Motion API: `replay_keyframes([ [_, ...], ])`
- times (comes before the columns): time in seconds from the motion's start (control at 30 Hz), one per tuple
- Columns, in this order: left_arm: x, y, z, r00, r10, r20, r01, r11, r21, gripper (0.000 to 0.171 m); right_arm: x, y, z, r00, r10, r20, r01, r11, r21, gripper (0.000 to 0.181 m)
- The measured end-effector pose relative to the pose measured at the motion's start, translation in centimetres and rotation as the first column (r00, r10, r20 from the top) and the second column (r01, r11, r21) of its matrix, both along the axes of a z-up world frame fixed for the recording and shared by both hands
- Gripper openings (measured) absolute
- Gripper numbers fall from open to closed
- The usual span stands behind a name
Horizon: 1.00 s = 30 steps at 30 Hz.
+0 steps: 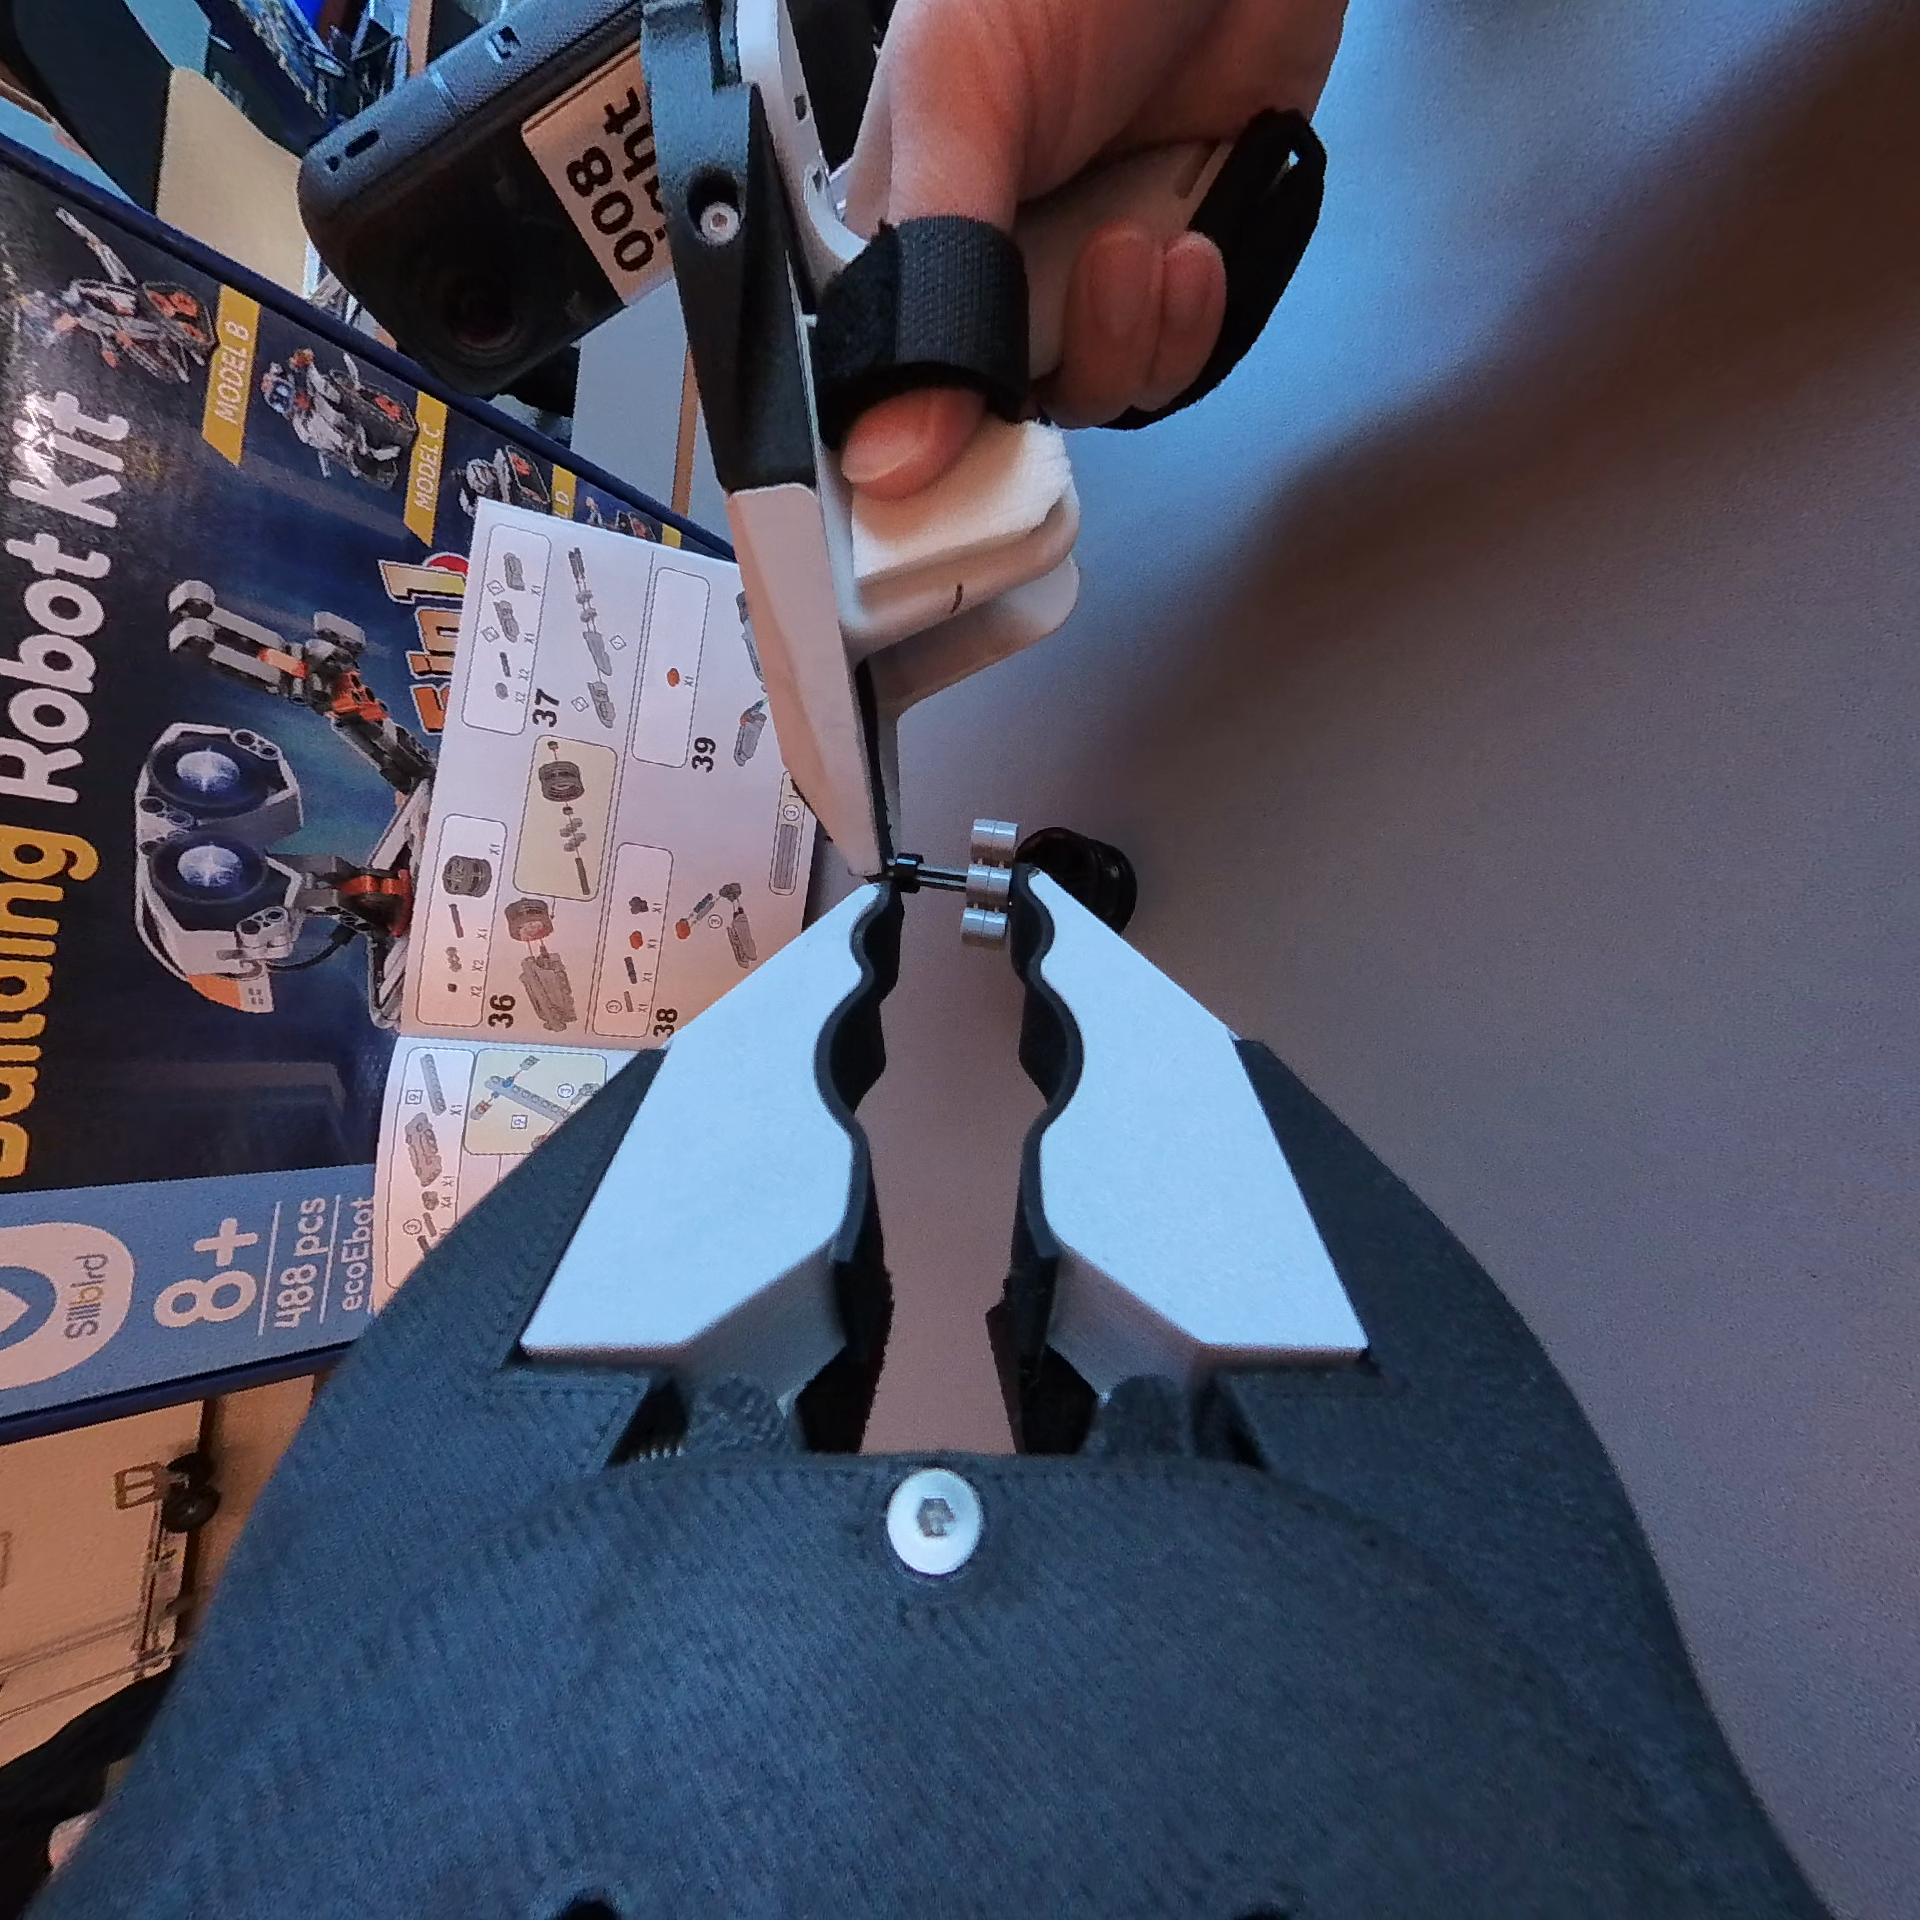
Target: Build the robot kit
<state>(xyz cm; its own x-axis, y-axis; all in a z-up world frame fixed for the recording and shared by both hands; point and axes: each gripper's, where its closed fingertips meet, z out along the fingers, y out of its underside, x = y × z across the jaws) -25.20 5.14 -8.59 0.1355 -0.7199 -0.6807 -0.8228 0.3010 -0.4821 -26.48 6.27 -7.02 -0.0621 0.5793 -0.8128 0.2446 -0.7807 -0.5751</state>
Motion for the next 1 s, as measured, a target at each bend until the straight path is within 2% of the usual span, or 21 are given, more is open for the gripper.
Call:
replay_keyframes([
  [1.0,0.02,0.08,-0.16,1.000,0.021,-0.015,-0.021,1.000,-0.015,0.013,0.03,0.39,-0.13,1.000,-0.020,0.003,0.020,1.000,-0.005,0.002],
])
